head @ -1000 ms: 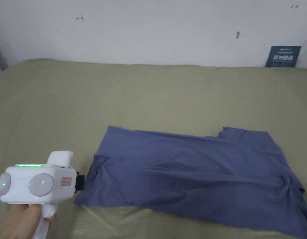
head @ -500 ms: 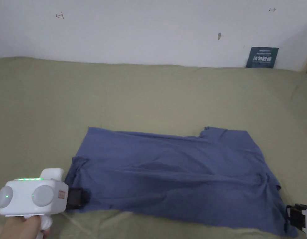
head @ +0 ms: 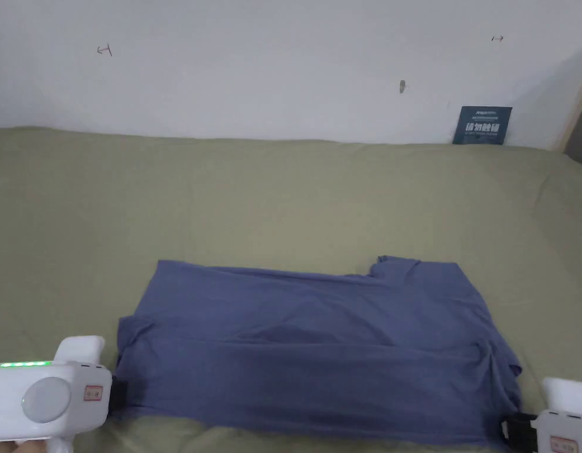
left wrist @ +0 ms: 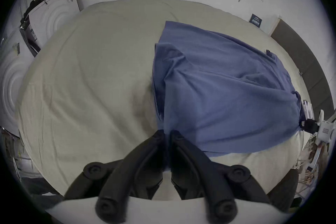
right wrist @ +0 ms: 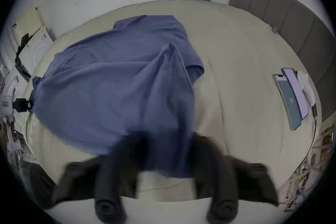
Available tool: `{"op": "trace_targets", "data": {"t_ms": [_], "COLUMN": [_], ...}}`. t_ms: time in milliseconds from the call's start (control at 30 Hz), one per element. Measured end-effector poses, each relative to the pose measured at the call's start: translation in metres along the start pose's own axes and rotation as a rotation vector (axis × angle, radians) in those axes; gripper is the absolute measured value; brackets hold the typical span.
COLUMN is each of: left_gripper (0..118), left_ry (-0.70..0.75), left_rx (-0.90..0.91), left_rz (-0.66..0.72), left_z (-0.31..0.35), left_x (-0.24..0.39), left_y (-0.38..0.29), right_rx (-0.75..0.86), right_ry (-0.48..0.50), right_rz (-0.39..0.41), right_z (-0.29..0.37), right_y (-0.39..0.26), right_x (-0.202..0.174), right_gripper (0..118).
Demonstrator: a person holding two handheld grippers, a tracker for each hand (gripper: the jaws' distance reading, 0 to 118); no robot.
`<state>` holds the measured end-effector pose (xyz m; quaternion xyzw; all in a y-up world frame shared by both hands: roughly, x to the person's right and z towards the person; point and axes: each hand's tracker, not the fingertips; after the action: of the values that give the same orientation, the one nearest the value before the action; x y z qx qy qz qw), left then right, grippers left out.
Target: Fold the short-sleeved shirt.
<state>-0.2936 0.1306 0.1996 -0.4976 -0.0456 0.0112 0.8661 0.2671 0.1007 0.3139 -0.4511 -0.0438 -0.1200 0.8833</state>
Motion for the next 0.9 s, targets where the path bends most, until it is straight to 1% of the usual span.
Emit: {"op": "trace_targets", "data": {"t_ms": [33, 67, 100, 167, 267, 400, 533, 633, 667, 700, 733, 767, 800, 833, 867, 900], "left_gripper": [7, 7, 7, 7, 7, 7, 7, 7, 8, 9, 24, 74, 108, 118, 118, 118], "left_ry": [0.009, 0.008, 0.007, 0.001, -0.007, -0.029, -0.026, -0.019, -0.038, -0.056, -0.053, -0.039, -0.018, -0.008, -0.014, -0.025], "left_rx": [0.011, 0.016, 0.021, 0.025, 0.026, 0.016, 0.012, -0.011, -0.019, -0.022, -0.018, -0.011, 0.012, 0.076, 0.071, 0.094], "left_rz": [-0.009, -0.011, -0.010, -0.009, -0.019, 0.010, 0.019, 0.011, 0.026, 0.034, 0.034, 0.034, 0.029, 0.029, 0.034, 0.041], "left_z": [0.006, 0.013, 0.019, 0.033, 0.054, 0.085, 0.094, 0.093, 0.091, 0.089, 0.088, 0.089, 0.092, 0.101, 0.105, 0.108], "left_x": [0.001, -0.001, -0.001, -0.002, -0.013, -0.026, -0.033, -0.034, -0.037, -0.041, -0.042, -0.044, -0.045, -0.047, -0.048, -0.049], "left_y": [-0.001, -0.002, -0.003, -0.007, -0.027, -0.071, -0.111, -0.124, -0.124, -0.122, -0.120, -0.116, -0.111, -0.102, -0.091, -0.078], "right_rx": [0.000, 0.037, 0.042, 0.055, 0.070, 0.053, 0.015, 0.001, 0.005, -0.004, -0.023, -0.038, 0.016, 0.054, 0.039, 0.060], "right_ry": [-0.040, -0.048, -0.053, -0.046, -0.023, -0.008, -0.006, 0.004, 0.016, 0.023, 0.019, 0.025, 0.060, 0.049, 0.023, 0.030], "right_rz": [0.033, 0.081, 0.094, 0.082, 0.066, 0.085, 0.077, 0.072, 0.059, 0.048, 0.045, 0.055, 0.074, 0.100, 0.087, 0.090], "right_z": [0.006, 0.013, 0.020, 0.038, 0.063, 0.088, 0.093, 0.092, 0.091, 0.091, 0.092, 0.092, 0.101, 0.105, 0.105, 0.104], "right_y": [0.000, 0.001, 0.002, -0.002, -0.016, -0.059, -0.099, -0.111, -0.111, -0.108, -0.103, -0.099, -0.095, -0.079, -0.065, -0.050], "right_x": [-0.004, -0.006, -0.007, -0.013, -0.008, -0.008, -0.008, -0.007, -0.006, -0.005, -0.005, -0.004, -0.005, -0.009, -0.011, -0.013], "right_gripper": [10, 10, 10, 10, 10, 10, 10, 10, 11, 19, 49, 106, 116, 109, 106, 108]}}
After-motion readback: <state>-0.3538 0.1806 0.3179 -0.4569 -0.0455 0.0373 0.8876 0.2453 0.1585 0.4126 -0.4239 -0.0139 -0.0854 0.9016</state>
